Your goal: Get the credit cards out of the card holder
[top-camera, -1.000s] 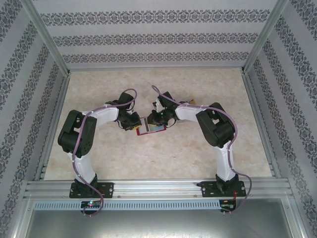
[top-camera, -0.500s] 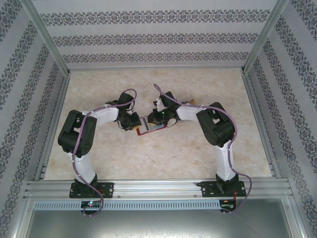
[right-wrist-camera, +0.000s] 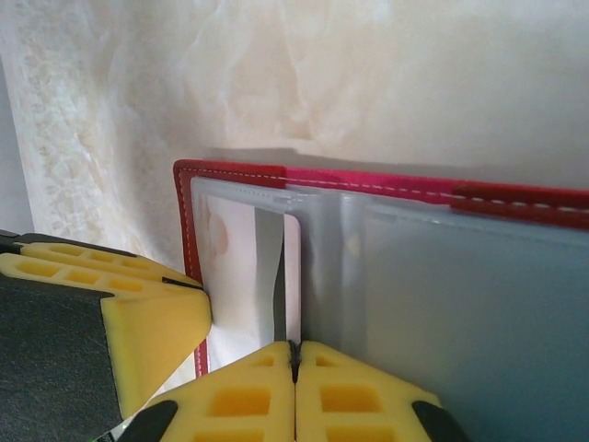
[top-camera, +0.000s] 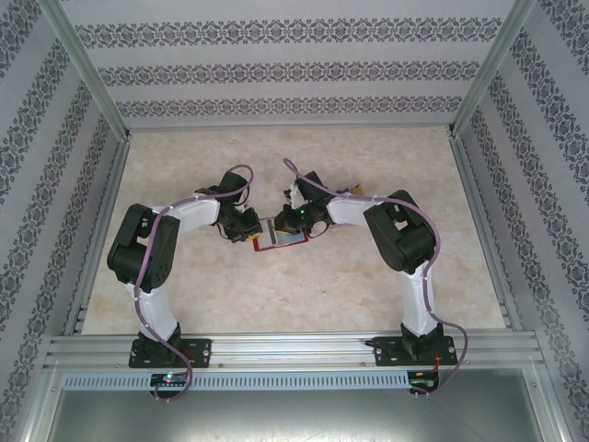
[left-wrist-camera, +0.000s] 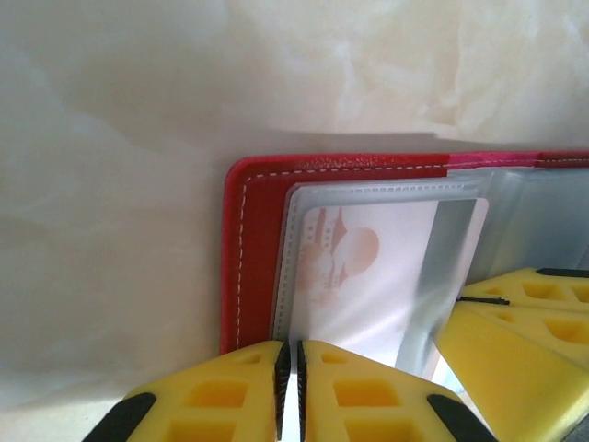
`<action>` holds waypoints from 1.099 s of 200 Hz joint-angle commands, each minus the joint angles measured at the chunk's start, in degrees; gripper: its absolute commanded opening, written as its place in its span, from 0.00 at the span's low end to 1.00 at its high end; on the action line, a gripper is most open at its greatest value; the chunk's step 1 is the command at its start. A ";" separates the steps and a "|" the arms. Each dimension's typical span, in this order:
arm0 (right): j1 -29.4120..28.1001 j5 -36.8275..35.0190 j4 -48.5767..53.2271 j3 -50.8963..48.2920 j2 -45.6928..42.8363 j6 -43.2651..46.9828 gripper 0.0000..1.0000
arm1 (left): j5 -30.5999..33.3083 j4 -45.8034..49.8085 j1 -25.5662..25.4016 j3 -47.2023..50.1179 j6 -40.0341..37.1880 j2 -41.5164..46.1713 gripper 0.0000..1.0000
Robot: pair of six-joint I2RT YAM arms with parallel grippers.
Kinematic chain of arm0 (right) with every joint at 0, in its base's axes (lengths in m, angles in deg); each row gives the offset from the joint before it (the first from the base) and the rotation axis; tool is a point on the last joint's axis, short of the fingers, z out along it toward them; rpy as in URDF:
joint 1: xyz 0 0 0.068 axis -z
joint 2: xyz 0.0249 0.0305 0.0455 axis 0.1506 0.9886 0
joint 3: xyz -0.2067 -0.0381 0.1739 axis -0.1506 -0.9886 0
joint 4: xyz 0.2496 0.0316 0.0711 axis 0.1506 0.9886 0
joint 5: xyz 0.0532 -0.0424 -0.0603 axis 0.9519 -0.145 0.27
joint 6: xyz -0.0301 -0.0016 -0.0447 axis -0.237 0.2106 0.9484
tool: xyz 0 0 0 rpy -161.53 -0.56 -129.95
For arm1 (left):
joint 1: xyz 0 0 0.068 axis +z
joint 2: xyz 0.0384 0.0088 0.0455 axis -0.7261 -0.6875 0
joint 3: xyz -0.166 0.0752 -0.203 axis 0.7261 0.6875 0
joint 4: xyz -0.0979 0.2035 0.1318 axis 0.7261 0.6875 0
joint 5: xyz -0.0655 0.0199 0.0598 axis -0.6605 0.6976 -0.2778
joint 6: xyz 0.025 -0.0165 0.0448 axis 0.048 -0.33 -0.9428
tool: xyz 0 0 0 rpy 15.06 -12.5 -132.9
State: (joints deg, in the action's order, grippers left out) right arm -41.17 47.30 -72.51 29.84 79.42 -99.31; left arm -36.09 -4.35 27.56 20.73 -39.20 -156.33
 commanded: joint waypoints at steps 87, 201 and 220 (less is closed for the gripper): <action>2.37 -5.36 2.81 -6.46 -6.49 2.40 0.00 | 1.23 1.02 -0.03 1.48 -0.48 -1.10 0.19; 1.85 -3.61 2.94 -4.57 -4.74 0.84 0.20 | -6.92 -3.00 -1.22 -2.11 -0.24 1.26 0.17; 1.71 -3.40 2.91 -4.22 -4.43 0.64 0.21 | -6.95 -3.16 -1.95 -2.75 -0.31 -1.02 0.16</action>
State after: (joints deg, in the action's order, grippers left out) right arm -38.92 43.84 -70.94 24.05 74.13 -98.26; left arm -41.27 -5.81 26.97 19.77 -39.20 -154.85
